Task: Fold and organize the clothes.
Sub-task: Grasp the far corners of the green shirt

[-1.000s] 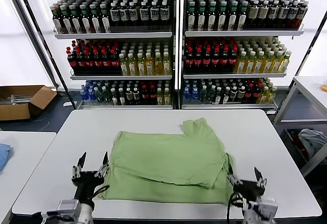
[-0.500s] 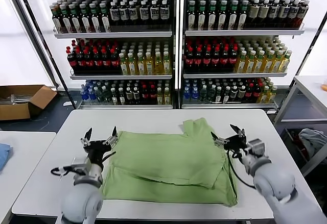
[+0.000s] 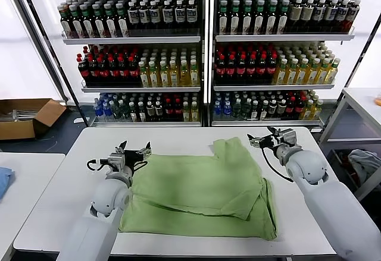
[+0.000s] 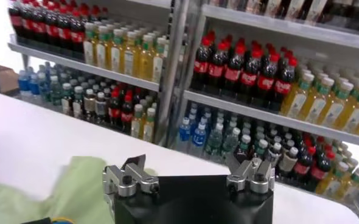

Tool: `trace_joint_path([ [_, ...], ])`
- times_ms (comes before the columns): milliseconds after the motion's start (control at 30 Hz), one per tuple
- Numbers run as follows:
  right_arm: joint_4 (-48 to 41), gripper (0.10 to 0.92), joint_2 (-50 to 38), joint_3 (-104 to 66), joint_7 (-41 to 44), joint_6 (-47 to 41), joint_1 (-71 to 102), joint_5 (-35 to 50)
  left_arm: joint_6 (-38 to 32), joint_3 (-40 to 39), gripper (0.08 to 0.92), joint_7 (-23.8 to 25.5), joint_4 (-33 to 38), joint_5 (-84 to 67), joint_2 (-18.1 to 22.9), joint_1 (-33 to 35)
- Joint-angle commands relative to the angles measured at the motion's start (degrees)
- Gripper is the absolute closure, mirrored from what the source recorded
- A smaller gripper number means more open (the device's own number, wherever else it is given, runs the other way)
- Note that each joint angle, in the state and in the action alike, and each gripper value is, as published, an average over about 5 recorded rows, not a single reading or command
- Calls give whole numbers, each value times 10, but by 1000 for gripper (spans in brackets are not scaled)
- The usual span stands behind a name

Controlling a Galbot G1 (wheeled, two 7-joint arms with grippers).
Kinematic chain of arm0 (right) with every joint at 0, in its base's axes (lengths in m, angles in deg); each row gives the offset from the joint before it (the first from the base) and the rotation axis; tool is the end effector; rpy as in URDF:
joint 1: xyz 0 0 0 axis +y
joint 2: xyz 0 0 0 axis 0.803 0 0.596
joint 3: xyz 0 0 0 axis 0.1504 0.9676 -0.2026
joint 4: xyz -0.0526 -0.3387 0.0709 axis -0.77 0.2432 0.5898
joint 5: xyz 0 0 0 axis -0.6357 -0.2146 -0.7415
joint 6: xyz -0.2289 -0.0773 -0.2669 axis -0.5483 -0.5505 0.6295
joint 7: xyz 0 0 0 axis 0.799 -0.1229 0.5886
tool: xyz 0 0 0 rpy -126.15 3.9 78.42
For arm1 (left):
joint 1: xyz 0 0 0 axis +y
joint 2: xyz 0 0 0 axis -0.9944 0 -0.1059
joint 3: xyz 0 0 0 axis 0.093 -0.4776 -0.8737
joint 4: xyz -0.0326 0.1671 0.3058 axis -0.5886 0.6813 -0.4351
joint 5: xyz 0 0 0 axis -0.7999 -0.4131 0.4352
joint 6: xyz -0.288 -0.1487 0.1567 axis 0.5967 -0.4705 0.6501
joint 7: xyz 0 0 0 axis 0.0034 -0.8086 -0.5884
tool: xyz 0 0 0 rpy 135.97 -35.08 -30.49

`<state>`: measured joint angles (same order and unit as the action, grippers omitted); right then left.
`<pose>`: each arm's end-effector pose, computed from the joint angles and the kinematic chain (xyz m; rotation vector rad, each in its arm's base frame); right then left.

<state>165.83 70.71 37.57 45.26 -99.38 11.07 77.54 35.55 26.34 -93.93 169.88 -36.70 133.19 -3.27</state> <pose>0.4693 -0.1022 -0.2123 0.3061 -2.7003 0.3101 0.3985 0.0248 -0.2675 -0.0357 -2.7738 -0.1338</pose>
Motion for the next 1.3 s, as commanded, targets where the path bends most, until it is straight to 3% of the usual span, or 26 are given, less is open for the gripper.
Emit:
trace_joint_path([
  [33, -168, 203, 107, 25, 15, -4, -79, -42, 18, -32, 177, 23, -98, 9, -8, -47],
  [1033, -244, 203, 196, -4, 16, 0, -62, -104, 6, -21, 177, 37, -138, -1, -3, -45],
  [1200, -244, 214, 199, -7, 11, 0, -57, -108, 7, -19, 251, 37, -145, -7, 2, -41],
  [1300, -236, 273, 197, -8, 9, 0, -50, -108, 8, -18, 329, 38, -145, -11, 3, -36],
])
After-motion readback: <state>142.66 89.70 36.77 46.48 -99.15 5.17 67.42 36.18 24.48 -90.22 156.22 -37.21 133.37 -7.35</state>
